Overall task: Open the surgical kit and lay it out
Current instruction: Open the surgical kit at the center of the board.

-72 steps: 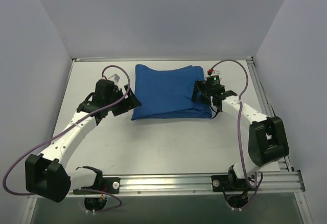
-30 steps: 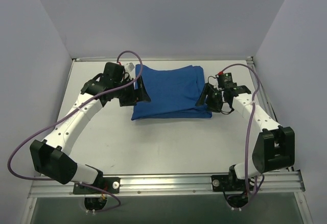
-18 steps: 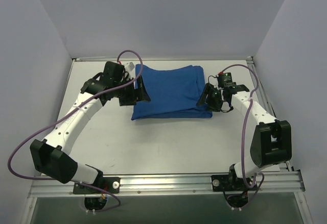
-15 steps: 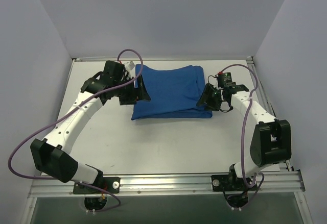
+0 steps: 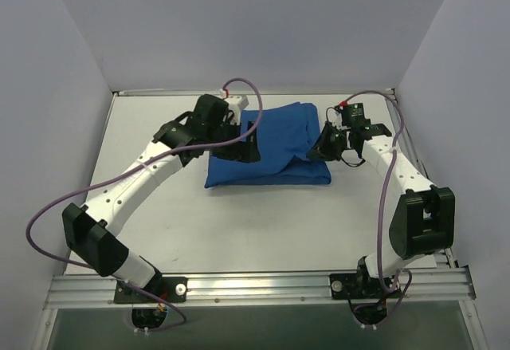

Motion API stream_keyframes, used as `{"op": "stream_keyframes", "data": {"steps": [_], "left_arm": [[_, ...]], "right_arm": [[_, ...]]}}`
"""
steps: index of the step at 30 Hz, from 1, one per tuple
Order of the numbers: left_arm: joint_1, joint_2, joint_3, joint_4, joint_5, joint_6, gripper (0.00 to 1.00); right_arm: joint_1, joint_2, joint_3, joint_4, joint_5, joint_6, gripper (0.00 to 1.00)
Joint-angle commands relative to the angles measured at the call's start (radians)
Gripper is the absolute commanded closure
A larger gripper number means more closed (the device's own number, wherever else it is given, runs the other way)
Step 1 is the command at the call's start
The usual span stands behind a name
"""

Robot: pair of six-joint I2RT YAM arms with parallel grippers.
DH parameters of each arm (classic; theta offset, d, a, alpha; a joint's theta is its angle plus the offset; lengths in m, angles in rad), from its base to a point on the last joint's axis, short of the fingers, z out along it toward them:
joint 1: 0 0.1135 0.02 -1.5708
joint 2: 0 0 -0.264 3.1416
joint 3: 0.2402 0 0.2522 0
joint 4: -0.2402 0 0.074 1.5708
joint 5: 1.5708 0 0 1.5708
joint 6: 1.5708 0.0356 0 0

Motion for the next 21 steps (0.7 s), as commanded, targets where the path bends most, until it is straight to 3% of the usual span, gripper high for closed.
{"op": "stream_keyframes", "data": {"steps": [1, 10, 21], "left_arm": [[-0.109, 0.045, 0.027, 0.217, -0.098, 0.130, 0.05], [-0.257, 0.140, -0.080, 0.483, -0.345, 0.376, 0.03], [-0.267, 0.315, -0.043, 0.572, -0.351, 0.476, 0.04]], "right_arm": [[-0.002, -0.043, 0.058, -0.023, -0.089, 0.054, 1.00], [-0.012, -0.059, 0.058, -0.037, -0.150, 0.125, 1.00], [-0.030, -0.092, 0.058, -0.020, -0.202, 0.199, 1.00]]}}
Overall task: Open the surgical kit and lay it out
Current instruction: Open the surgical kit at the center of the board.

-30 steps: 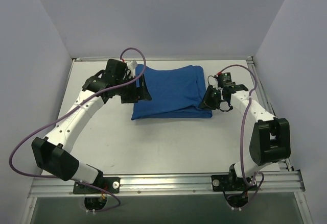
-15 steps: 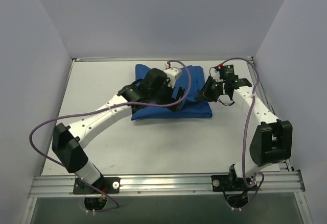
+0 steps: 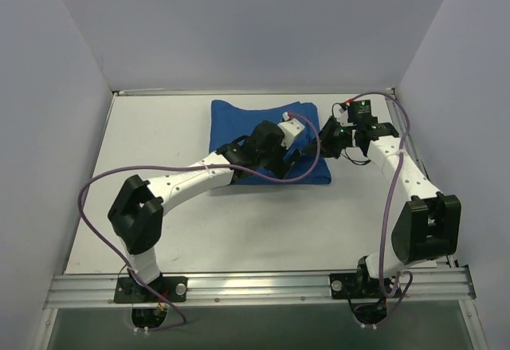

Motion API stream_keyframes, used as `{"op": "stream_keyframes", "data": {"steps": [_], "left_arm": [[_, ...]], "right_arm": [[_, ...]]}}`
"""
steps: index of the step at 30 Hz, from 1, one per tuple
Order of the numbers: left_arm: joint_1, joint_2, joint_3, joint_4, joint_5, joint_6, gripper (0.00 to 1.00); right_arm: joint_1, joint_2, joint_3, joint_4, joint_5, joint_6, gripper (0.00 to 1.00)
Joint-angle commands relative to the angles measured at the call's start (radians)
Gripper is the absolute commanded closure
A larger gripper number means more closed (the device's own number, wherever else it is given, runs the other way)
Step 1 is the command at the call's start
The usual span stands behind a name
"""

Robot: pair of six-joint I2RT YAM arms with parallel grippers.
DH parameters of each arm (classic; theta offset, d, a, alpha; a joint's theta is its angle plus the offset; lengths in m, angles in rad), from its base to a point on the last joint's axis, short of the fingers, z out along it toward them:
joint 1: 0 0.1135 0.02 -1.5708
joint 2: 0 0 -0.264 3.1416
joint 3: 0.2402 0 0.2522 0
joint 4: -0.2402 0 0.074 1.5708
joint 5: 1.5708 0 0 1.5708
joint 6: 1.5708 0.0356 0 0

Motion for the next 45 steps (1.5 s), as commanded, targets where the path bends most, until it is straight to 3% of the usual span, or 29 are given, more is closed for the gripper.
{"op": "stream_keyframes", "data": {"steps": [1, 7, 9, 10, 11, 12, 13, 14, 16, 24, 32, 34, 35, 39, 45], "left_arm": [[-0.005, 0.061, 0.061, 0.099, 0.000, 0.058, 0.03], [-0.002, 0.153, 0.150, 0.086, 0.035, 0.046, 0.00], [0.014, 0.192, 0.202, 0.049, 0.032, 0.029, 0.27], [0.024, 0.202, 0.224, 0.026, 0.023, -0.001, 0.43], [0.033, 0.209, 0.245, 0.009, 0.006, -0.035, 0.60], [0.057, 0.203, 0.264, -0.012, 0.008, -0.049, 0.91], [0.070, 0.193, 0.262, -0.017, -0.009, -0.068, 0.98], [0.080, 0.174, 0.253, -0.022, -0.029, -0.113, 0.98], [0.128, 0.101, 0.201, -0.025, -0.021, -0.146, 0.98], [0.399, -0.220, -0.001, -0.159, -0.015, -0.279, 0.98], [0.770, -0.422, -0.198, -0.284, -0.083, -0.307, 0.97], [0.873, -0.444, -0.225, -0.356, -0.150, -0.324, 0.83], [0.912, -0.447, -0.236, -0.376, -0.149, -0.330, 0.54], [1.001, -0.484, -0.305, -0.442, -0.176, -0.361, 0.25], [1.001, -0.570, -0.319, -0.482, -0.267, -0.390, 0.16]], "right_arm": [[-0.008, -0.049, 0.030, -0.013, -0.050, 0.032, 1.00], [-0.009, -0.052, 0.024, -0.019, -0.056, 0.038, 1.00], [-0.009, -0.055, 0.025, -0.024, -0.055, 0.032, 1.00], [-0.012, -0.055, 0.028, -0.030, -0.052, 0.026, 0.95], [-0.020, -0.052, 0.044, -0.064, -0.043, 0.012, 0.83], [-0.025, -0.047, 0.059, -0.090, -0.008, -0.032, 0.67], [-0.028, -0.044, 0.077, -0.111, 0.014, -0.055, 0.54], [-0.031, -0.033, 0.119, -0.159, 0.035, -0.078, 0.32], [-0.040, -0.026, 0.160, -0.197, 0.106, -0.138, 0.15], [-0.017, 0.008, 0.248, -0.242, 0.158, -0.206, 0.15], [0.219, 0.122, 0.375, -0.239, 0.234, -0.253, 0.18], [0.268, 0.167, 0.395, -0.211, 0.241, -0.259, 0.18], [0.327, 0.184, 0.422, -0.190, 0.253, -0.266, 0.18], [0.467, 0.313, 0.542, -0.190, 0.329, -0.325, 0.21], [0.628, 0.479, 0.706, -0.182, 0.453, -0.442, 0.33]]}}
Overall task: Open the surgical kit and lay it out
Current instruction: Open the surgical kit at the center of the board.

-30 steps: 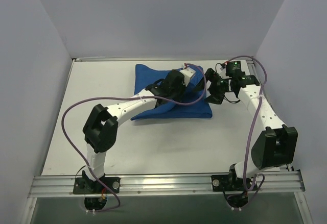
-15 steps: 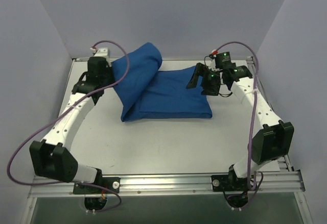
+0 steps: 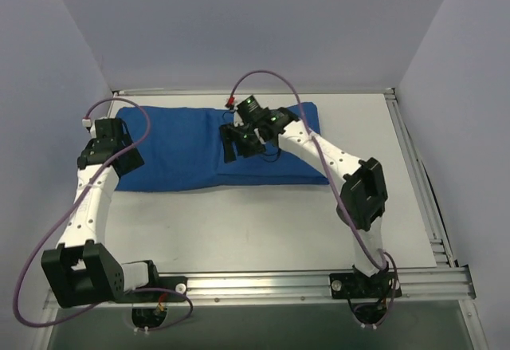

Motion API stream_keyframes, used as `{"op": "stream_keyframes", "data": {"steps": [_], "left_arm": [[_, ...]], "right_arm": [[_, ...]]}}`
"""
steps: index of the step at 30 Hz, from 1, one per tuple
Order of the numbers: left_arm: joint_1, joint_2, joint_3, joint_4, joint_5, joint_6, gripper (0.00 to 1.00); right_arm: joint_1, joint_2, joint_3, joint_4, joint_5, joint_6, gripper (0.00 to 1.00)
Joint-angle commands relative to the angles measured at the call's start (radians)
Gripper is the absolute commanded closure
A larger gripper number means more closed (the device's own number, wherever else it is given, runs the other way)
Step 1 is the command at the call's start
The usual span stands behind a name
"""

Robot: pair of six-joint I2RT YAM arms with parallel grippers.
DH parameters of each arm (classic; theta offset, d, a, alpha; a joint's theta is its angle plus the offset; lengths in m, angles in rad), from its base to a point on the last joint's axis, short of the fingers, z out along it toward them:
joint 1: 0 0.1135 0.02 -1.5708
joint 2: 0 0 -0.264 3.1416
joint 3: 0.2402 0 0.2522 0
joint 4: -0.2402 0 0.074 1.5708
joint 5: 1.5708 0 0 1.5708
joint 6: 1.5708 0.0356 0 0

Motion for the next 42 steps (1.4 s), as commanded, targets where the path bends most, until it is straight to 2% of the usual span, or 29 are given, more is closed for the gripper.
{"op": "stream_keyframes", "data": {"steps": [1, 4, 11, 14, 17, 30, 35, 39, 42], "left_arm": [[-0.006, -0.084, 0.024, -0.029, -0.053, -0.029, 0.16], [-0.009, -0.087, -0.022, 0.003, -0.007, -0.041, 0.16], [-0.006, -0.035, -0.024, 0.002, 0.082, -0.050, 0.21], [-0.006, -0.049, -0.030, 0.031, 0.128, -0.050, 0.22], [-0.006, -0.053, -0.030, 0.037, 0.152, -0.053, 0.23], [-0.006, -0.041, -0.039, 0.049, 0.174, -0.052, 0.24], [-0.006, -0.044, -0.044, 0.053, 0.175, -0.049, 0.24], [-0.005, -0.044, -0.047, 0.056, 0.182, -0.049, 0.24], [-0.006, -0.045, -0.048, 0.060, 0.188, -0.049, 0.24]], "right_arm": [[0.069, 0.068, 0.118, -0.011, 0.097, -0.096, 0.38], [0.100, 0.137, 0.177, -0.026, 0.086, -0.121, 0.42], [0.146, 0.257, 0.297, -0.080, 0.138, -0.175, 0.43], [0.154, 0.287, 0.317, -0.106, 0.161, -0.198, 0.48], [0.165, 0.296, 0.322, -0.129, 0.192, -0.227, 0.48], [0.186, 0.328, 0.307, -0.117, 0.144, -0.225, 0.45], [0.186, 0.357, 0.326, -0.129, 0.167, -0.225, 0.49], [0.188, 0.369, 0.343, -0.126, 0.169, -0.224, 0.58], [0.186, 0.376, 0.365, -0.128, 0.166, -0.218, 0.59]]}}
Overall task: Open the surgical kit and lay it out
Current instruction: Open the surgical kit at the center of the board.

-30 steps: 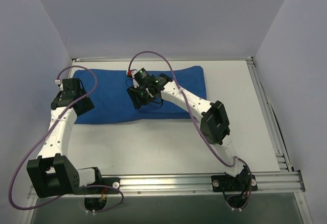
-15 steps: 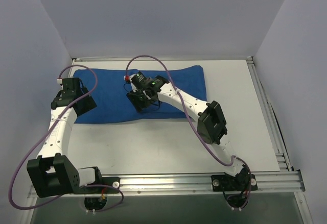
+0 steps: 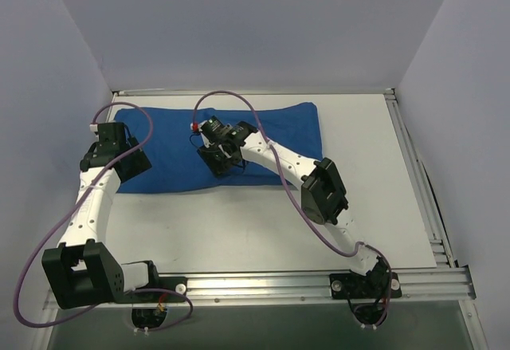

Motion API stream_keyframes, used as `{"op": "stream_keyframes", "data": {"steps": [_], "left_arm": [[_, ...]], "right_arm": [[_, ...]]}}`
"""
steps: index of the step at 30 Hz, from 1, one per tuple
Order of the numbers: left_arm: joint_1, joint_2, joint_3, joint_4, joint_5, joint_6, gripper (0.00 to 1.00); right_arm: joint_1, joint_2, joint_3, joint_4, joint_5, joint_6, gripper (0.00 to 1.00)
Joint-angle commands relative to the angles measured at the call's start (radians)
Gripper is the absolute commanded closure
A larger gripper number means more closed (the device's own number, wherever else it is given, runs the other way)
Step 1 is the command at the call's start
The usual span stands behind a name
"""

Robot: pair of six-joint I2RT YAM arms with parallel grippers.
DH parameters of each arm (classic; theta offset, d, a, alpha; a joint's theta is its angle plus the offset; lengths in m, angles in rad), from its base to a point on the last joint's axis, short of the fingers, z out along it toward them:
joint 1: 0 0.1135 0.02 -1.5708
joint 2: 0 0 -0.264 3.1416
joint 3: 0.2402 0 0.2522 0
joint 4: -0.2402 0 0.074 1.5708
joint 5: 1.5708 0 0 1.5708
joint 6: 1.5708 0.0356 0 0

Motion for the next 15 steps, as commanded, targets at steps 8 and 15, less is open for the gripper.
{"op": "stream_keyframes", "data": {"steps": [8, 15], "left_arm": [[-0.002, -0.008, -0.014, 0.058, 0.024, -0.005, 0.24], [-0.002, -0.004, -0.013, 0.061, 0.029, -0.005, 0.24]], "right_arm": [[-0.005, 0.013, 0.058, -0.028, -0.003, 0.027, 0.54], [-0.013, 0.025, 0.067, -0.035, 0.003, 0.021, 0.73]]}}
